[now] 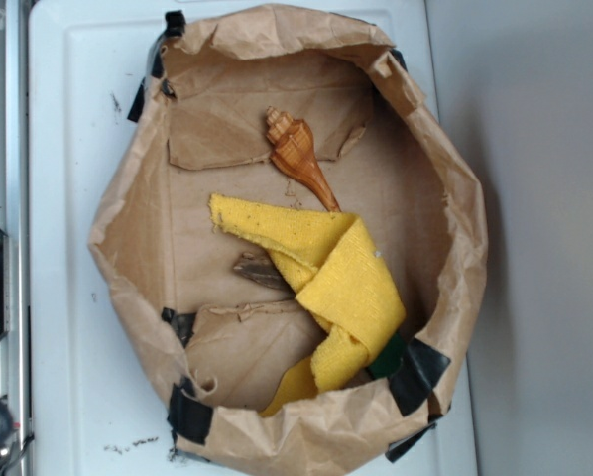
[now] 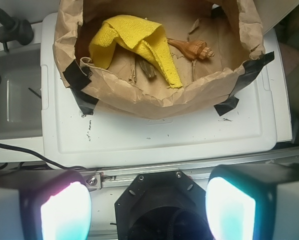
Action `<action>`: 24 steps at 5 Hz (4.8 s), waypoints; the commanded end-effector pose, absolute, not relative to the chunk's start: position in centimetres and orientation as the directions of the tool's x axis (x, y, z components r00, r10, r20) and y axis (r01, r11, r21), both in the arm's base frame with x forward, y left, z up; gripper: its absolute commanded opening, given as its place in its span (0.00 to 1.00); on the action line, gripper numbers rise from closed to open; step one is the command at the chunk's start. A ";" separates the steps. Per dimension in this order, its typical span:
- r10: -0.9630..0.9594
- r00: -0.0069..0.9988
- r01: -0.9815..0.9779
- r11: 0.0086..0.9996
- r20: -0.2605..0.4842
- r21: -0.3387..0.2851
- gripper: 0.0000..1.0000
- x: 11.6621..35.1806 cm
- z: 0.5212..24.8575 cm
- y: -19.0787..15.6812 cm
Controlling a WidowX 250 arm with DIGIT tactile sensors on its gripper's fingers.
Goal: Grab the shell.
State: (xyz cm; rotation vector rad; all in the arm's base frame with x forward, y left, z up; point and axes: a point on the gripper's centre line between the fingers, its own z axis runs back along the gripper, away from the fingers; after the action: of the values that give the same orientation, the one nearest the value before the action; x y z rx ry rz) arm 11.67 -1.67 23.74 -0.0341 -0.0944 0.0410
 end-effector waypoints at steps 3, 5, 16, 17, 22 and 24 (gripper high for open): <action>-0.109 0.974 0.116 0.993 0.197 -0.023 1.00 21.7 22.4 -1.8; -0.456 0.855 0.482 0.874 0.246 -0.056 1.00 26.5 20.7 -0.9; -0.520 0.827 0.552 0.823 0.213 -0.135 1.00 26.2 12.7 5.0; -0.493 0.847 0.519 0.848 0.200 -0.110 1.00 27.1 11.8 5.7; -0.546 0.829 0.532 0.837 0.124 0.127 1.00 30.5 5.7 0.9; -0.534 0.823 0.537 0.843 0.193 0.036 1.00 28.8 8.5 3.1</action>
State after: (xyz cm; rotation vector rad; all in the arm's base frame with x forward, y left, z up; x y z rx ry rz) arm 28.62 3.49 6.67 -0.0463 -0.1432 -0.5572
